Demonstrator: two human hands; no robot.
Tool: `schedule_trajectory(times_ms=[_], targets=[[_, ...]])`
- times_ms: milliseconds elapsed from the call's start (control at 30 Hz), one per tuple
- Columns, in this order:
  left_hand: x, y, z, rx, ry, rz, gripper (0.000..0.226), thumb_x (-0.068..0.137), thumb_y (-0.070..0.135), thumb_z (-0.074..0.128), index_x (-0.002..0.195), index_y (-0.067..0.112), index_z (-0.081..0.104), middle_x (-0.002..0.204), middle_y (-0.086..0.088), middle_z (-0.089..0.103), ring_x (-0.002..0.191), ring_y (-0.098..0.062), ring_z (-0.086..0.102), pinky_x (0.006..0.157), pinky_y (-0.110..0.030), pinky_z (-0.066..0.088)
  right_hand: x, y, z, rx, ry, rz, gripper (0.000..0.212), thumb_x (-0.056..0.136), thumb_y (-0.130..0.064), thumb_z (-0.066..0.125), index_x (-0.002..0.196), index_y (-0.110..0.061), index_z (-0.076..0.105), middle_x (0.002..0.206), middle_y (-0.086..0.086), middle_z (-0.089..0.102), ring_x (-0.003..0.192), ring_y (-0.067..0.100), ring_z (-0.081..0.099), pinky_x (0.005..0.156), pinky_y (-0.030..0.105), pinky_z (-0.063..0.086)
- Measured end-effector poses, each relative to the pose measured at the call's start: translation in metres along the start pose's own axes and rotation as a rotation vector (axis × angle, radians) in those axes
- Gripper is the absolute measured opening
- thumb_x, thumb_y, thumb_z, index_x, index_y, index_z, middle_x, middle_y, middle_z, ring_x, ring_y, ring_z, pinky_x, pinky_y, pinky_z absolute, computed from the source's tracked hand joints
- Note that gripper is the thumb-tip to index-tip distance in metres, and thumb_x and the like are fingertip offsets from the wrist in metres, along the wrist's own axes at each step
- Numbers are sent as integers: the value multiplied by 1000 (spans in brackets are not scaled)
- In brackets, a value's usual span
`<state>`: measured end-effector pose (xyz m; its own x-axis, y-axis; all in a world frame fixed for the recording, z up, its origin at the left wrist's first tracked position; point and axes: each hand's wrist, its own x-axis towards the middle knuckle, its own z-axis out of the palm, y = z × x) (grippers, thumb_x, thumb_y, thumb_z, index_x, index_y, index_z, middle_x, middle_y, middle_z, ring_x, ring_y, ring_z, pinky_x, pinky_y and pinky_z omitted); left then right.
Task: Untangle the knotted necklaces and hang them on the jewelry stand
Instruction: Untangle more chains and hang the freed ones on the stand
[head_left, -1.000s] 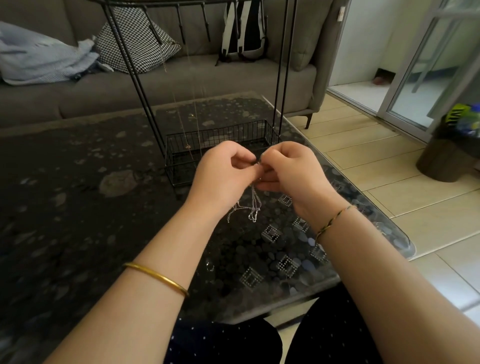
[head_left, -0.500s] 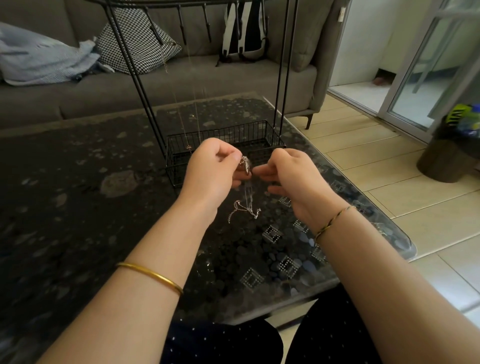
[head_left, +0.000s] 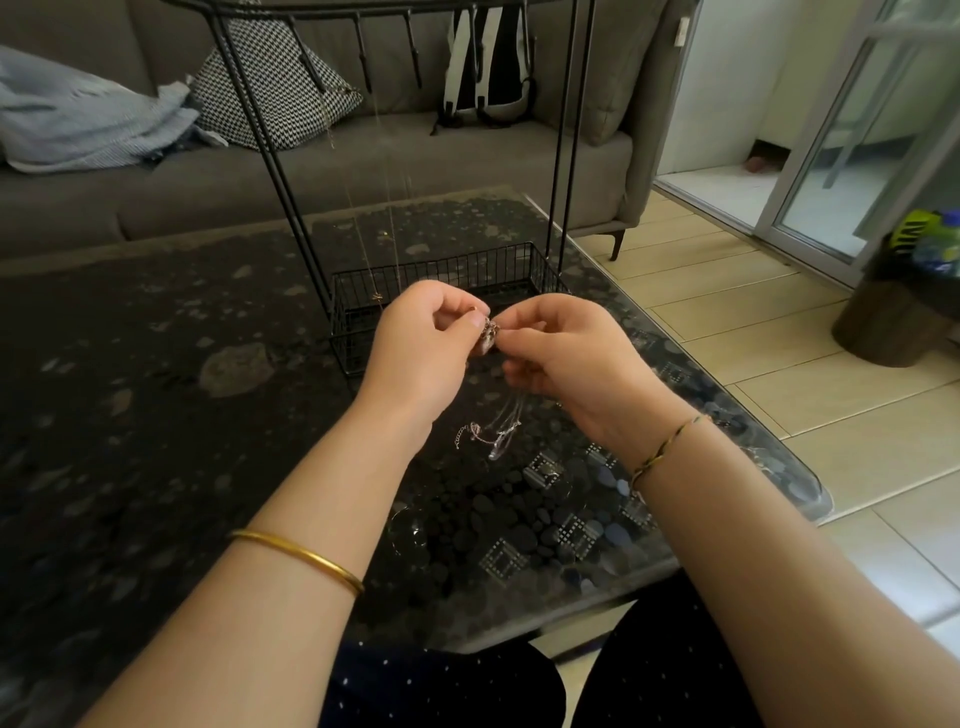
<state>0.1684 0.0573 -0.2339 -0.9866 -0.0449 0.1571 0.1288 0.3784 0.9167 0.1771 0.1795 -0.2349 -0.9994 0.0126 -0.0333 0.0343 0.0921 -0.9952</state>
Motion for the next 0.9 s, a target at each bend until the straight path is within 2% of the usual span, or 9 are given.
schedule_trajectory(times_ms=[167,233,333,500,600,667,767,833,900], targets=[[1,1,2,-31,-19,-58,17,96,12,53,87,25,60,92,2,65,88,-9,63,83,-30,54,2,2,-1,-220,124,-87,7,88,-10,60,83,-11,64,69,-2,57,60,8,49,62,25,47],[1,2,3,-30,-28,-70,17,96,12,52,86,24,59,89,4,65,84,-6,63,82,-28,54,3,2,-1,-234,164,-103,6,88,-11,60,83,-11,64,71,-3,58,57,5,47,57,21,42],[1,4,4,-18,-38,-71,16,97,13,51,87,23,58,87,5,65,84,-6,64,82,-29,53,4,1,-1,-210,203,-116,6,87,-10,60,82,-12,63,74,-2,60,60,5,49,59,20,42],[2,1,5,59,-26,-25,11,95,14,53,89,21,60,95,-1,67,90,-13,64,80,-31,54,4,3,-1,-249,208,-143,12,86,-3,58,84,-14,60,80,6,64,73,18,61,68,32,53],[2,-1,4,67,-7,-26,13,95,13,54,86,23,58,94,-2,66,90,-14,64,81,-33,55,3,1,-4,-300,213,-130,13,82,-3,58,82,-15,63,72,-1,59,63,11,53,58,24,46],[2,0,3,57,-3,-23,15,94,13,56,84,24,58,94,-2,66,90,-14,64,82,-33,55,3,0,-4,-298,193,-88,9,83,-11,59,82,-9,68,70,0,60,62,10,52,58,23,44],[0,1,3,50,-23,-16,15,92,13,58,84,24,58,95,-2,67,91,-14,64,81,-31,54,1,0,-3,-292,167,-75,17,84,-23,64,80,-8,69,68,1,61,57,6,50,53,21,42],[-1,2,3,62,-35,-13,13,91,13,60,85,24,59,95,-2,67,91,-13,64,79,-29,54,1,1,-4,-304,162,-106,12,85,-21,65,79,-11,69,64,-3,58,49,3,45,49,17,39],[-2,3,4,71,-31,-23,12,90,13,62,84,23,59,95,-1,66,91,-13,64,80,-31,55,1,1,-4,-308,172,-125,8,85,-17,64,81,-12,69,67,-4,58,54,4,47,53,18,42]])
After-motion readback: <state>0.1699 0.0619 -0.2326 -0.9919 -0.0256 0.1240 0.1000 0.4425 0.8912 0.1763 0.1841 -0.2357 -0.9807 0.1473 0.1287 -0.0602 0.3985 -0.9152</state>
